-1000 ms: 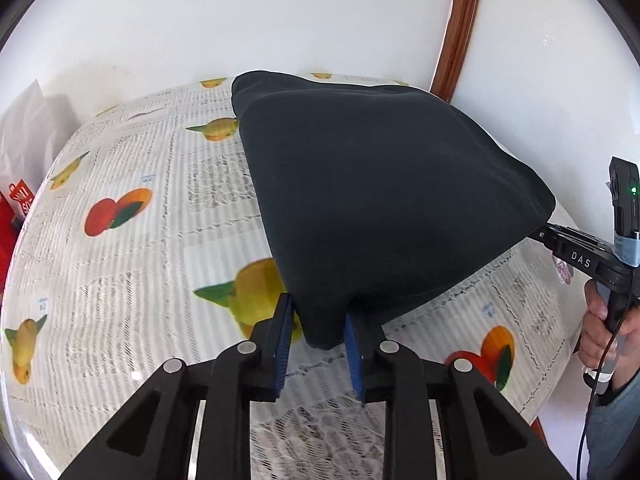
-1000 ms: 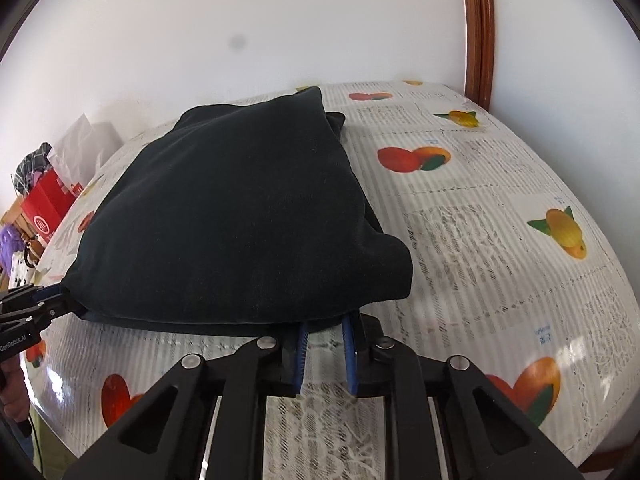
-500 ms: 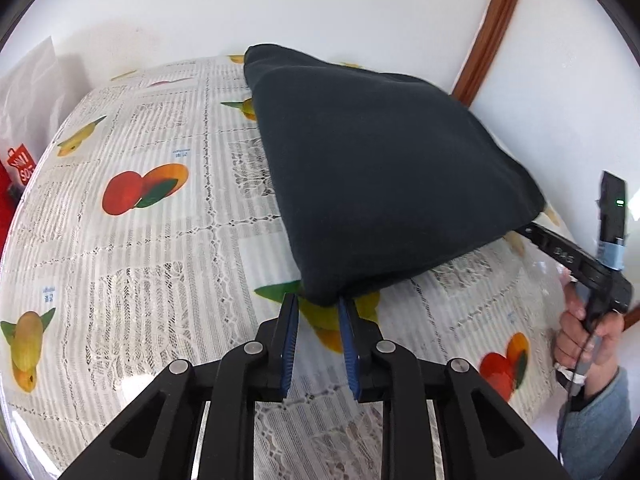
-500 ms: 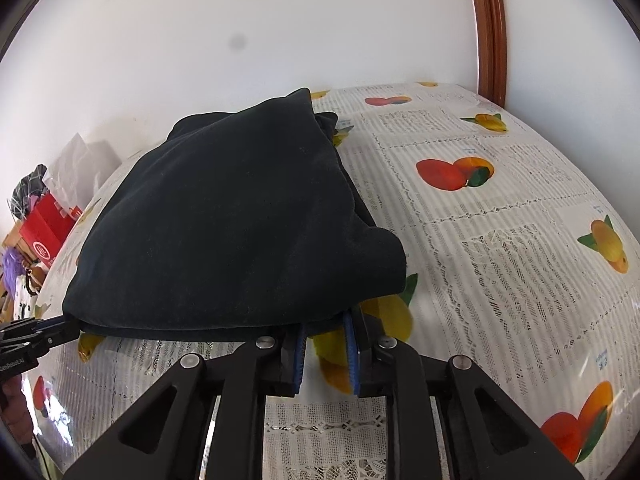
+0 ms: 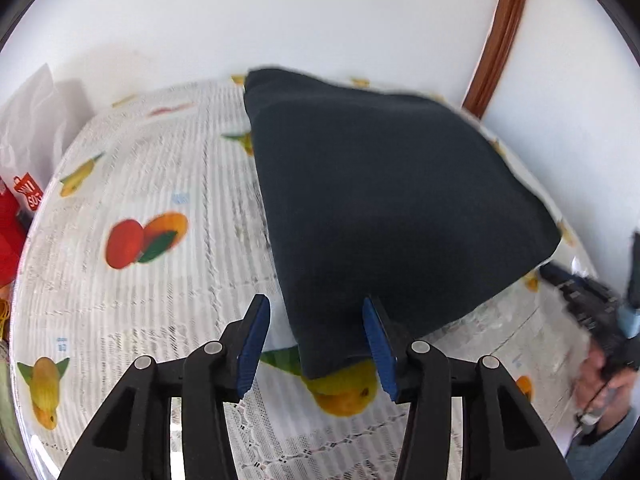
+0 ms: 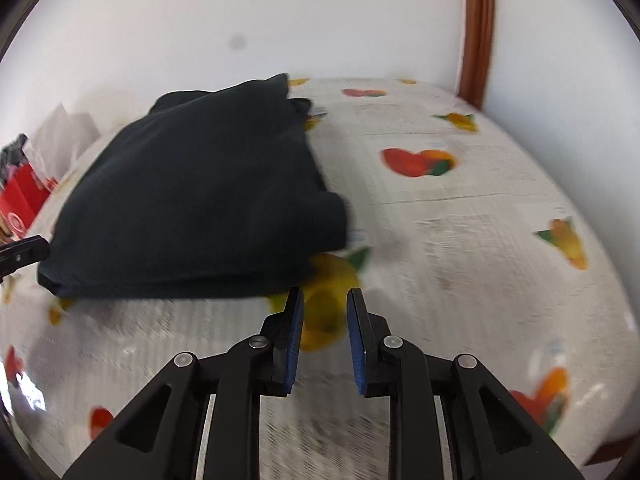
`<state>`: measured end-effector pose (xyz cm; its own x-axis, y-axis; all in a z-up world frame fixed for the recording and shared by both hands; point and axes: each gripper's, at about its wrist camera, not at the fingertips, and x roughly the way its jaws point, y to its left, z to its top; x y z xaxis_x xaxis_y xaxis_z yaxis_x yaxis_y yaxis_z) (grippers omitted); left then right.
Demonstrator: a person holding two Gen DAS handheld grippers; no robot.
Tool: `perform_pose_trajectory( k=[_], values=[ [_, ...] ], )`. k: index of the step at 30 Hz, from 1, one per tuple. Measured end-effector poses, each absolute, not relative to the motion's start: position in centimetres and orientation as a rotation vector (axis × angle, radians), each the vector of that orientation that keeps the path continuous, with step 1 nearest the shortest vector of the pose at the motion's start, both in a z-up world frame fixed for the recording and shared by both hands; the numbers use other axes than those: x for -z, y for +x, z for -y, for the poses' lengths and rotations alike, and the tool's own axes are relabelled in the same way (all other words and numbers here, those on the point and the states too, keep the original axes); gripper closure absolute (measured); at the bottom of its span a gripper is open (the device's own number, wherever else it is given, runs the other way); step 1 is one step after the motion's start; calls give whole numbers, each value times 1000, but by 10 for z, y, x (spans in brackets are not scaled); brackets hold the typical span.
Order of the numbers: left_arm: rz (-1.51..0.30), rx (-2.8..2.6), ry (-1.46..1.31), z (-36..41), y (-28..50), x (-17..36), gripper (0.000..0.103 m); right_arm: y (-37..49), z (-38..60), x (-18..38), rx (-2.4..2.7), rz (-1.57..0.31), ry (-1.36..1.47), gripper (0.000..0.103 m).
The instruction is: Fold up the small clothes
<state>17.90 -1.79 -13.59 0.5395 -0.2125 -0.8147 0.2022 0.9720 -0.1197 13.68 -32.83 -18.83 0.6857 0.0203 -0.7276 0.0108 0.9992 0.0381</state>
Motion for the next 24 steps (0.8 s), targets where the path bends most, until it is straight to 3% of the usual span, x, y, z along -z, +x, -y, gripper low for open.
perform_pose_trajectory(
  k=[4,8,15,24],
  values=[
    [-977,275,11,22,178,142,56,125,354,162,-14,-772,71,80],
    [-921,299,-33,17,176,121,55,148,360,124,-35,-710,48,66],
    [-892,278,-11,5,205,99,43,243,332,73,-89,-730,35,66],
    [-930,332,-78,-7,253,104,39,367,300,100,-181,-867,85,74]
  ],
)
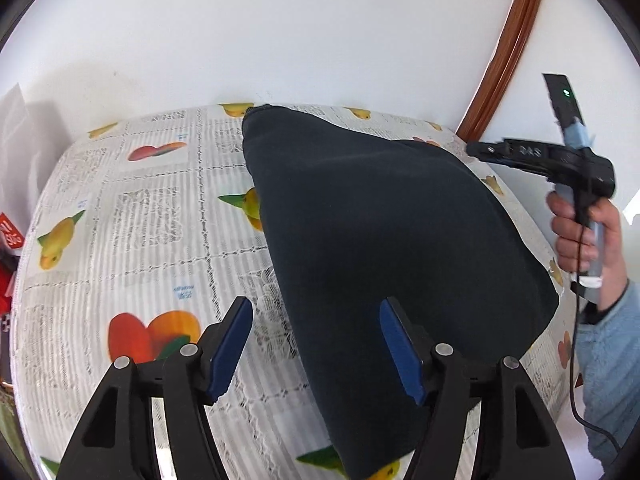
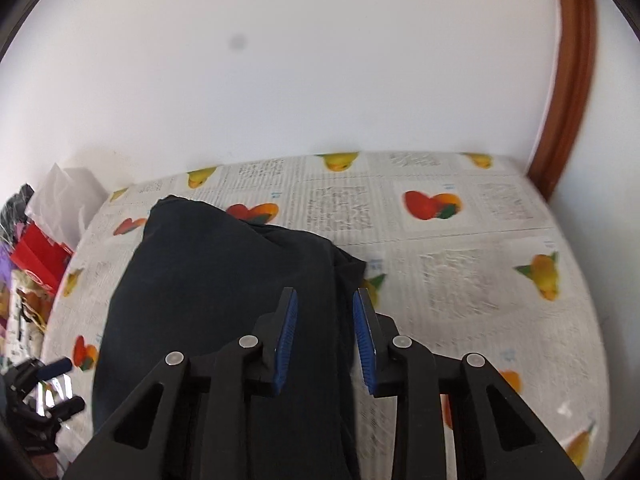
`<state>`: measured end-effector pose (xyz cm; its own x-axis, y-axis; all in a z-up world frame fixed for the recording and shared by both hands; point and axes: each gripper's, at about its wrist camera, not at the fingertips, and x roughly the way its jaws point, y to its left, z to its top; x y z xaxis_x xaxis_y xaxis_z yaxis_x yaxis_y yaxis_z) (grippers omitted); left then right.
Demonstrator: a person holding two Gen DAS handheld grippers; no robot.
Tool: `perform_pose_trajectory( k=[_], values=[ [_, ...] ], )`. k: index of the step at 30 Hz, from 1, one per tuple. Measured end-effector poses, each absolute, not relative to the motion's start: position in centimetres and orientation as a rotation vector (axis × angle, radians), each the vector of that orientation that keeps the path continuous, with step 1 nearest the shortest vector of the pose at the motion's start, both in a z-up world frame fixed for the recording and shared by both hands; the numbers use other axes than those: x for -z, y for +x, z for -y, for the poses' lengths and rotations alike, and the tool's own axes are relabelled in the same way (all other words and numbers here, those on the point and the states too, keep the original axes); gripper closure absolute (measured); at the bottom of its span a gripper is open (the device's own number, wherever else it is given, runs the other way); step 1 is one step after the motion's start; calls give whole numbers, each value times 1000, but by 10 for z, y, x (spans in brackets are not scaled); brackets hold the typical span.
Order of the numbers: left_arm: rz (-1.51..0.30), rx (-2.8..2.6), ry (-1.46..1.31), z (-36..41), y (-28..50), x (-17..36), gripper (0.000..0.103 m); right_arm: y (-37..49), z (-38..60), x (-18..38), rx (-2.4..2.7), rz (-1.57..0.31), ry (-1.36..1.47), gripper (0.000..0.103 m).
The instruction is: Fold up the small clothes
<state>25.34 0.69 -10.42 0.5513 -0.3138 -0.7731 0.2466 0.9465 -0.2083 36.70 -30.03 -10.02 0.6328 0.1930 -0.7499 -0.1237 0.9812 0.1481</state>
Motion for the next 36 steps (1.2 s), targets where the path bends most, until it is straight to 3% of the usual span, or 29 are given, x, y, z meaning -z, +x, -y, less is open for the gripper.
perform_pose_trajectory(
  k=[9,10,12,16,21,25,29,32,34,35,36],
  values=[
    [-1007,418,-127,-7,284,130,34,453,281,149,-157,-1013,99,73],
    [-1013,420,-131,-6,285,133,34,459,280,153,-153,-1025,104,74],
    [-1009,429,-142,-7,285,137,34,462,280,151,-214,-988,134,94],
    [-1000,434,-139,-6,282,136,34,440,304,126,-302,-770,230,95],
    [-993,425,-118,-2,277,133,34,453,308,148,-258,-891,258,94],
    [-993,419,-111,-2,271,128,34,438,316,139,-205,-896,255,84],
    [-992,416,-126,-5,262,124,36,411,330,128,-229,-908,277,57],
    [-993,408,-144,-9,253,124,36,389,331,133,-273,-937,290,56],
    [-997,394,-160,-10,249,125,36,384,323,139,-300,-940,276,62],
    [-997,386,-164,-11,247,125,35,386,317,142,-306,-946,245,93],
    [-1000,370,-170,-12,245,125,33,388,313,143,-314,-942,207,100]
  ],
)
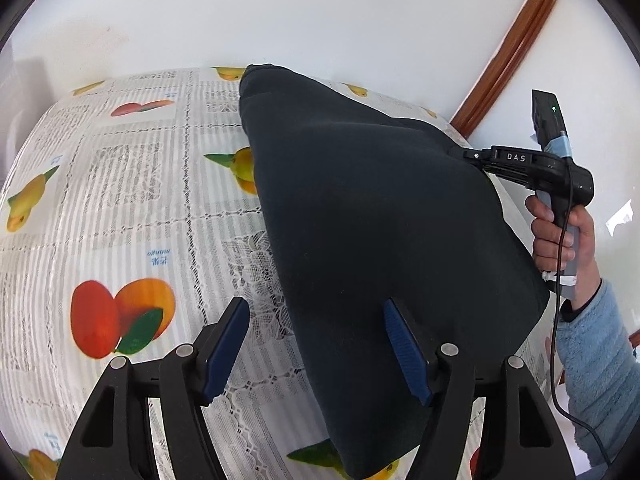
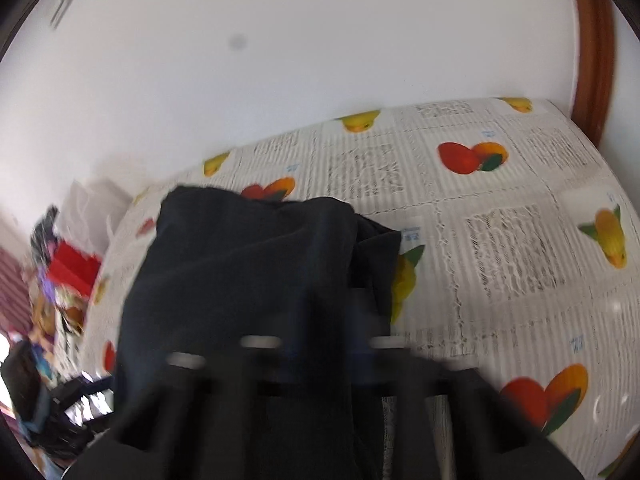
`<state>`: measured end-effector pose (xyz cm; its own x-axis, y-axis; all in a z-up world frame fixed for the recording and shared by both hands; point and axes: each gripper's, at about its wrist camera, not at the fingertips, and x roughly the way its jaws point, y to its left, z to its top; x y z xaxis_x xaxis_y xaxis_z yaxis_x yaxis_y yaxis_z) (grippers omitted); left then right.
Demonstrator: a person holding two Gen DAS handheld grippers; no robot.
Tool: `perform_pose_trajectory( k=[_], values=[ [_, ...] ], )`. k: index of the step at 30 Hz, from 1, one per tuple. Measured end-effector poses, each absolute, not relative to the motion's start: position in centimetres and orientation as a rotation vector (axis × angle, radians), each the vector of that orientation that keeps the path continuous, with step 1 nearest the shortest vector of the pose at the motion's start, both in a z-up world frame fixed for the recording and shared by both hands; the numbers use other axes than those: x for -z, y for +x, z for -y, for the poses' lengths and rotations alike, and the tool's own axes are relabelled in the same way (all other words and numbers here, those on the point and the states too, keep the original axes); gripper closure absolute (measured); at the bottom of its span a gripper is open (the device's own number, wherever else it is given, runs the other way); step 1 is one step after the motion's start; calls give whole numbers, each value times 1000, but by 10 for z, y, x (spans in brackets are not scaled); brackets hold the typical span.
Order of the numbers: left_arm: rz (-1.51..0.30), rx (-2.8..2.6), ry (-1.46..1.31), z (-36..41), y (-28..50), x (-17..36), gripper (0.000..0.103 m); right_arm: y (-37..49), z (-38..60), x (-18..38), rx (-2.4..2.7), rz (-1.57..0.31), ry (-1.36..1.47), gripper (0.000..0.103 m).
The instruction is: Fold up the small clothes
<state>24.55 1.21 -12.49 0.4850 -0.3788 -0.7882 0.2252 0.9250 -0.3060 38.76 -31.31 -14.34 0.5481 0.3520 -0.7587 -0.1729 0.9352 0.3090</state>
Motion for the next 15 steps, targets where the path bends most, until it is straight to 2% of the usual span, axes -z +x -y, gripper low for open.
perform_pose_trajectory(
  k=[4,8,11,14,15],
  values=[
    [-1004,349,-178,-17,240,121,33,388,331,146,-278,-910,319,100],
    [-1008,322,-147,-16,237,118,35,382,318,145,-157,-951,172,97],
    [-994,312,-118,-15,225,115,35,357,323,131,-114,-927,111,89],
    [-1003,316,-145,-16,216,116,35,325,333,122,-141,-889,102,73],
    [-1006,316,-154,-16,214,116,35,313,339,122,-156,-887,116,73]
  ],
)
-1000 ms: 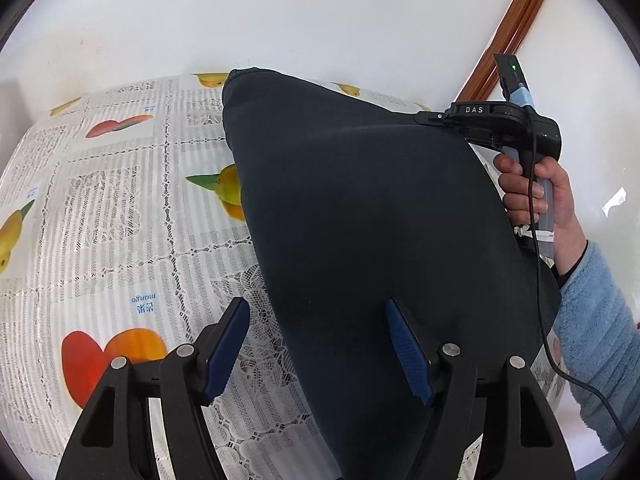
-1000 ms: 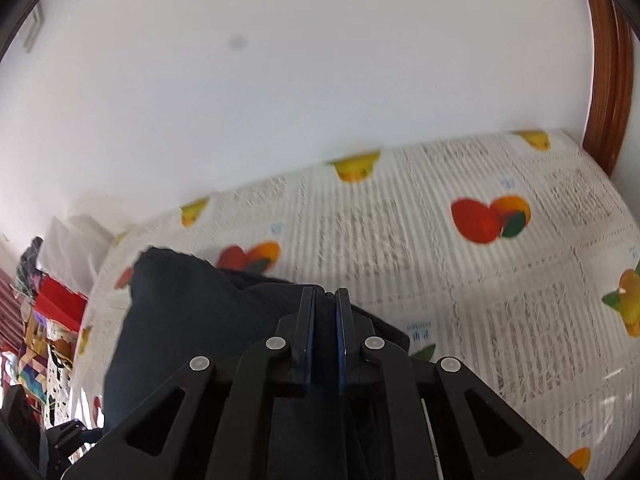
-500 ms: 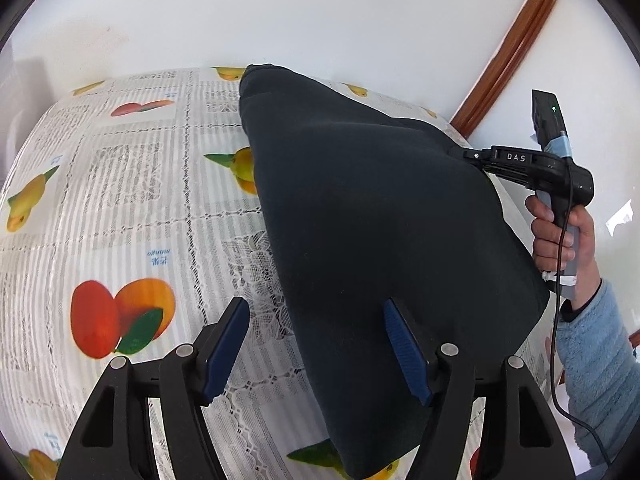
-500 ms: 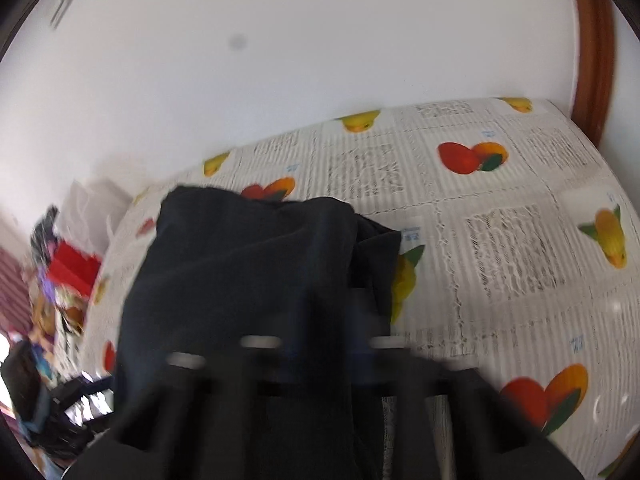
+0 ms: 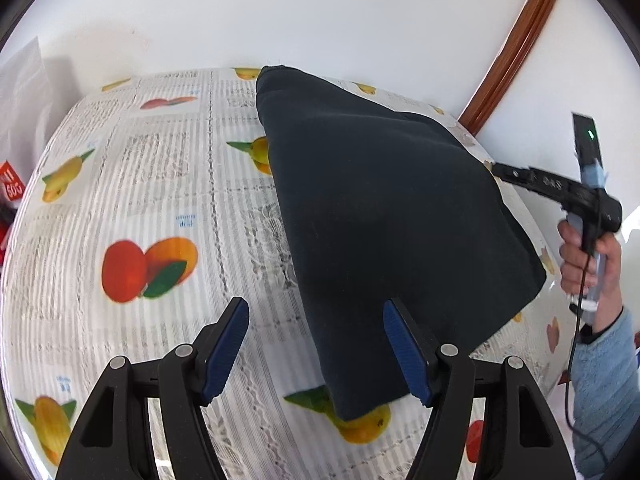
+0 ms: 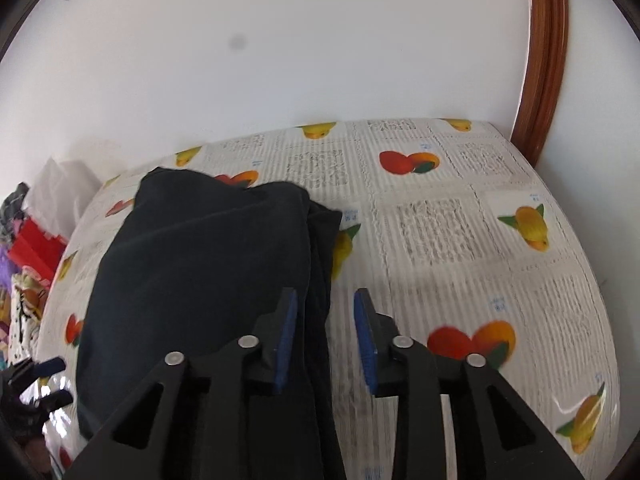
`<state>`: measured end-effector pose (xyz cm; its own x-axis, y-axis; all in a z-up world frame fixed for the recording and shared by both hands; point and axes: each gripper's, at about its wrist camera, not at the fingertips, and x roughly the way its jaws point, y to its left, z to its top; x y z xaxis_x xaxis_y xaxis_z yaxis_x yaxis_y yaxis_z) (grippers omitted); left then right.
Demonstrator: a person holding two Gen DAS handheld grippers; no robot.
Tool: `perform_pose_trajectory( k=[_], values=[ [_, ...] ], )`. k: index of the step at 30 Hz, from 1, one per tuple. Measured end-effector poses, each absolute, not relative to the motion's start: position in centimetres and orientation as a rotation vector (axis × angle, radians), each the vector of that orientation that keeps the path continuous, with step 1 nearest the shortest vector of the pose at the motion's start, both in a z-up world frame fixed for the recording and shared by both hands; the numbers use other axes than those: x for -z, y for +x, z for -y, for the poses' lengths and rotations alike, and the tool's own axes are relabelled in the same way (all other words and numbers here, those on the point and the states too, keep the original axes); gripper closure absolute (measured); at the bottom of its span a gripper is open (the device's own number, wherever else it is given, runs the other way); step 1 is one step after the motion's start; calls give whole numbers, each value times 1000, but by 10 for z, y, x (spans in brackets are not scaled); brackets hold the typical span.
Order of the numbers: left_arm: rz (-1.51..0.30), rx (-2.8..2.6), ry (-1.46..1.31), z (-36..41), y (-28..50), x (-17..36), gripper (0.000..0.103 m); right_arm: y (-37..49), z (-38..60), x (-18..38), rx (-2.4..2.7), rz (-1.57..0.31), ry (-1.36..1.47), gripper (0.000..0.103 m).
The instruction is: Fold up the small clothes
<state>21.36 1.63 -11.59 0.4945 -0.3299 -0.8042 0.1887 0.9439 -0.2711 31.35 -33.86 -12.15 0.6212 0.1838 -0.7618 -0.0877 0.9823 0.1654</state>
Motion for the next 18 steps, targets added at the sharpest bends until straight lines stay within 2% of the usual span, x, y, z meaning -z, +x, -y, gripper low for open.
perform_pose_trajectory(
  k=[8,9,10,11,14,17,18],
  values=[
    [-1015,331,-197,-12,196,121,35,253,351,148,-245,-909,243,62],
    [-1019,331,-202,-10,194,123,35,253,353,156,-241,-943,273,69],
    [-1031,328,-201,-7,192,127,35,254,354,161,-266,-947,309,80],
    [-1040,329,-192,-4,189,128,35,251,357,161,-284,-927,335,97],
    [-1039,307,-149,0,182,131,35,234,369,149,-313,-800,373,97],
    [-1039,295,-161,-4,178,131,35,235,372,154,-215,-831,348,98],
    [-1034,292,-167,-5,176,130,35,233,373,155,-205,-844,349,96]
  ],
)
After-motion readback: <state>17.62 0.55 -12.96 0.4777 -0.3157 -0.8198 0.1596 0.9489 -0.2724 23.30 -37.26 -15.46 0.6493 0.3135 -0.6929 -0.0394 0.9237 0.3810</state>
